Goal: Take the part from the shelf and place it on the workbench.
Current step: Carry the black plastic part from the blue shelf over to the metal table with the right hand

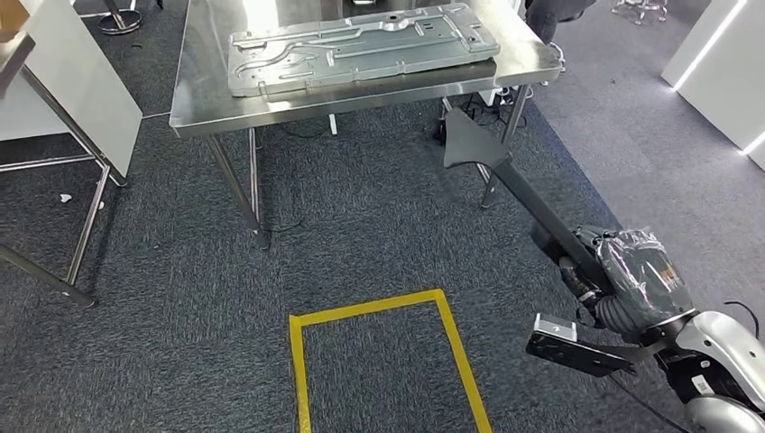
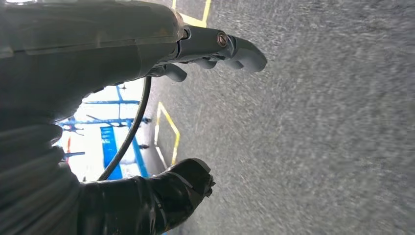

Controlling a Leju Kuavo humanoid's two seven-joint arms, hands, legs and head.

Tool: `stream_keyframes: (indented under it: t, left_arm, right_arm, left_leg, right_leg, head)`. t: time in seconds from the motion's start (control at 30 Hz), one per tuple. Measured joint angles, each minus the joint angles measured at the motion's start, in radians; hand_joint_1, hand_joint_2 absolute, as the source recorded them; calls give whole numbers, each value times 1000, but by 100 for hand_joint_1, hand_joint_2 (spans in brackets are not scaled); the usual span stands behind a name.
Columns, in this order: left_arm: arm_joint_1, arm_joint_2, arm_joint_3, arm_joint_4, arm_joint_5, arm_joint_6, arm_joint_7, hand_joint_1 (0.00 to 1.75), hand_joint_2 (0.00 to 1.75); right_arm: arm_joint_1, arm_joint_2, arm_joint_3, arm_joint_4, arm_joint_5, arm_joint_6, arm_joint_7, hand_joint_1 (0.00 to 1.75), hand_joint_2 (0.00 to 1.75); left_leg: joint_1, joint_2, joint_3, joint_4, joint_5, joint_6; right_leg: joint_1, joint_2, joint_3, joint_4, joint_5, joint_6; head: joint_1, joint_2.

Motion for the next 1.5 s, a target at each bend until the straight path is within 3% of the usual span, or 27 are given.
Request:
stream_keyframes:
  t: [0.07,0.1,0.17,0.23,0.33,0.4,0.47,0.53,0.6,0.63,0.67,0.73,0.77,0.8,0.87,0.93,1.0,1.07,1.1,1.13,1.17,1.27,1.3,1.33,1.4,1.47,1.5]
  left_arm:
    - [-1,0,0,0,0,0,-1,0,175]
    - [0,0,0,0,0,0,-1,0,175]
    - [2,0,0,0,0,0,-2,0,175]
    - [2,0,0,0,0,1,-4,0,175]
    - [1,0,0,0,0,1,-4,0,175]
    - [4,1,0,0,0,1,-4,0,175]
    - [4,1,0,0,0,2,-4,0,175]
    - [3,1,0,0,1,2,-5,0,175]
    - [5,1,0,0,2,2,-5,0,175]
    - [6,1,0,0,2,2,-5,0,175]
    - [7,1,0,0,3,2,-4,0,175]
    - [9,0,0,1,5,2,-4,0,175]
    - [8,-1,0,2,6,1,-3,0,175]
    - [8,-2,0,2,7,1,-2,0,175]
    - [5,-1,0,2,7,2,-1,0,175]
    - [4,-1,0,2,7,2,-1,0,175]
    - [1,-1,0,2,7,2,-1,0,175]
    - [1,-1,0,2,8,2,-1,0,175]
    - [3,-1,0,2,8,2,-1,0,175]
    - [6,-1,0,2,8,2,-1,0,175]
    - [8,0,0,2,8,2,-1,0,175]
    - [14,1,0,3,8,1,0,0,175]
    - [14,2,0,4,8,1,1,0,175]
    - [13,3,0,4,8,1,2,0,175]
    - [8,3,0,4,8,1,2,0,175]
    - [4,5,0,3,8,2,2,0,175]
    - [3,5,0,3,8,2,2,0,175]
  right_arm:
    - [1,-1,0,3,6,4,4,175,175]
    - [1,-1,0,4,8,7,6,175,175]
    - [1,-2,0,6,11,12,12,175,175]
    - [-1,-3,0,8,15,14,15,175,175]
    - [-5,-9,0,11,19,18,20,175,175]
    - [-7,-14,0,13,20,21,23,175,175]
    - [-11,-18,0,14,21,24,25,175,175]
    - [-14,-19,0,17,23,28,25,175,175]
    - [-13,-19,0,21,24,30,26,175,175]
    - [-13,-20,0,23,24,30,27,175,175]
    - [-13,-20,0,24,24,31,27,175,175]
    - [-15,-23,1,28,25,32,28,175,175]
    - [-17,-25,1,30,26,33,28,175,175]
    - [-20,-28,2,31,26,35,29,175,175]
    - [-24,-33,2,32,27,36,32,175,175]
    - [-28,-36,2,32,27,37,33,175,175]
    - [-31,-37,2,32,27,37,34,175,175]
    - [-32,-37,2,32,27,41,33,175,175]
    - [-32,-37,2,32,27,46,34,175,175]
    - [-34,-37,2,33,26,52,35,175,175]
    - [-38,-38,2,35,26,60,35,175,175]
    - [-65,-41,9,48,22,86,36,175,175]
    - [-77,-44,13,54,21,95,37,175,175]
    - [-93,-47,17,59,19,103,38,175,175]
    - [-126,-55,23,67,19,117,43,175,175]
    - [-158,-59,29,76,21,126,46,175,175]
    - [-169,-59,33,80,21,129,46,175,175]
  left_leg:
    - [3,10,-61,103,-25,-4]
    - [3,12,-67,105,-10,-5]
    - [3,14,-20,-2,66,-1]
    - [-2,17,41,-120,108,10]
    - [-8,17,69,-167,95,29]
    - [-5,13,89,-180,86,43]
    - [-2,11,115,-190,75,53]
    - [-3,8,135,-192,59,57]
    - [-4,5,162,-192,38,57]
    - [-5,3,178,-192,25,55]
    - [-6,1,197,-192,12,53]
    - [-8,-2,223,-194,-14,47]
    - [-8,-3,231,-198,-25,42]
    - [-8,-4,239,-200,-31,37]
    - [-9,-2,252,-195,-30,26]
    - [-10,1,230,-127,-11,18]
    - [-7,6,151,-2,-22,11]
    - [-4,9,66,77,-95,2]
    - [-3,10,39,82,-130,-1]
    - [-2,11,23,60,-144,-2]
    - [-2,12,16,17,-123,-1]
    - [-6,14,10,-125,81,13]
    - [-8,15,12,-143,126,20]
    - [-11,15,15,-145,136,27]
    - [-11,14,34,-155,126,40]
    - [-8,13,61,-171,113,52]
    - [-7,12,77,-178,105,56]
  right_leg:
    - [3,-10,9,1,-10,-1]
    - [3,-13,15,1,-15,1]
    - [3,-20,34,2,-30,6]
    - [6,-25,48,1,-44,16]
    - [8,-29,58,1,-48,34]
    - [5,-28,48,37,-42,43]
    - [3,-24,-8,136,-56,49]
    - [2,-22,-95,255,-99,54]
    - [2,-22,-154,290,-123,55]
    - [3,-22,-162,260,-107,52]
    - [4,-22,-157,205,-69,48]
    - [12,-21,-139,83,44,33]
    - [17,-20,-131,47,81,26]
    - [21,-18,-126,27,99,20]
    - [21,-16,-105,17,84,7]
    - [15,-16,-70,4,71,-6]
    - [12,-17,-37,-5,49,-13]
    - [11,-17,-5,-7,21,-14]
    - [11,-17,14,-7,6,-13]
    - [11,-16,35,-7,-11,-11]
    - [11,-16,58,-7,-28,-8]
    - [14,-13,107,-2,-81,6]
    - [14,-11,117,-1,-93,12]
    - [14,-8,124,6,-97,19]
    - [10,-7,94,62,-71,28]
    - [9,-10,10,187,-36,36]
    - [8,-12,-39,247,-43,40]
  head:
    - [0,0]
    - [0,0]
    - [0,0]
    - [2,0]
    - [3,0]
    - [4,0]
    - [9,0]
    - [12,0]
    - [12,0]
    - [12,0]
    - [12,0]
    - [13,0]
    - [14,0]
    - [14,0]
    - [15,0]
    - [13,0]
    - [11,0]
    - [10,0]
    - [10,0]
    - [10,0]
    - [10,0]
    - [13,0]
    - [16,0]
    - [18,0]
    - [19,0]
    - [20,0]
    - [21,0]
